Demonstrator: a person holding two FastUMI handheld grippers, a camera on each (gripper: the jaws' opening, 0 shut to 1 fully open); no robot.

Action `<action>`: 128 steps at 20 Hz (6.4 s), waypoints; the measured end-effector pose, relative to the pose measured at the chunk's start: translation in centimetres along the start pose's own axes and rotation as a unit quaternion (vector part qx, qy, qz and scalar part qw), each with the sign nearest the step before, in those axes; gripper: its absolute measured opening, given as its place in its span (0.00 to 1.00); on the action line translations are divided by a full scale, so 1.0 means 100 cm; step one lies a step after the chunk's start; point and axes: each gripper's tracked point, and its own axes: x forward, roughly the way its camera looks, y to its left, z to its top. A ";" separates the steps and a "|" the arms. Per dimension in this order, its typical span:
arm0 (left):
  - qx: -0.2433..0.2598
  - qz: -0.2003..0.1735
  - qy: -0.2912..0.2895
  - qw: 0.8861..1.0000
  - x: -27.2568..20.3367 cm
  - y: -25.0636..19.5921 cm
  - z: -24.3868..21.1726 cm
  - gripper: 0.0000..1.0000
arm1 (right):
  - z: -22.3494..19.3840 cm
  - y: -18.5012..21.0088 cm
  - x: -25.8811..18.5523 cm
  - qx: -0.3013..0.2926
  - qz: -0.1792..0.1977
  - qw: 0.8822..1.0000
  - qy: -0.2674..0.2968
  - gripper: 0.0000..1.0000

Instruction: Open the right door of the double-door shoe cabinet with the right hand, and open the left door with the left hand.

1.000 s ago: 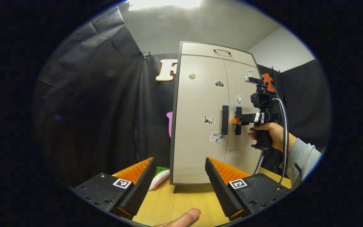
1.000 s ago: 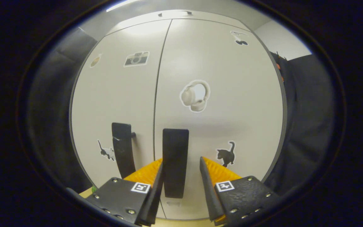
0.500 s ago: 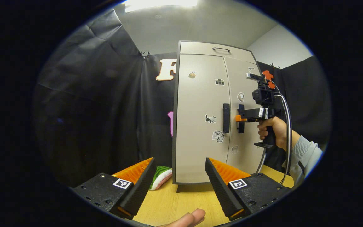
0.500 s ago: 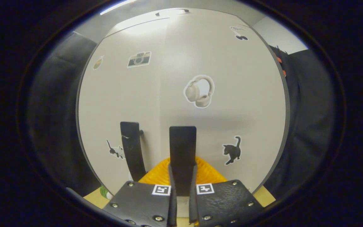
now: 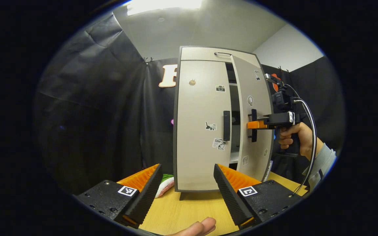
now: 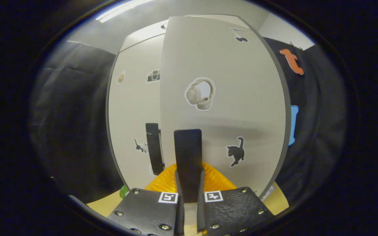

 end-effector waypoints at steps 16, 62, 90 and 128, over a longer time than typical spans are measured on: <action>-0.010 -0.021 0.021 1.000 -0.009 -0.028 -0.015 0.96 | -0.002 -0.054 -0.091 -0.003 0.030 0.999 0.012 0.15; -0.062 -0.077 0.077 0.992 0.116 -0.075 -0.033 0.97 | -0.009 -0.193 -0.246 0.043 -0.123 0.988 -0.083 0.77; 0.015 -0.104 0.066 0.992 0.303 -0.140 0.020 0.34 | -0.060 -0.031 -0.333 0.014 -0.057 0.992 -0.114 1.00; 0.020 -0.147 0.063 0.987 0.179 -0.060 0.030 0.24 | -0.085 0.033 -0.291 0.028 -0.084 0.993 -0.074 1.00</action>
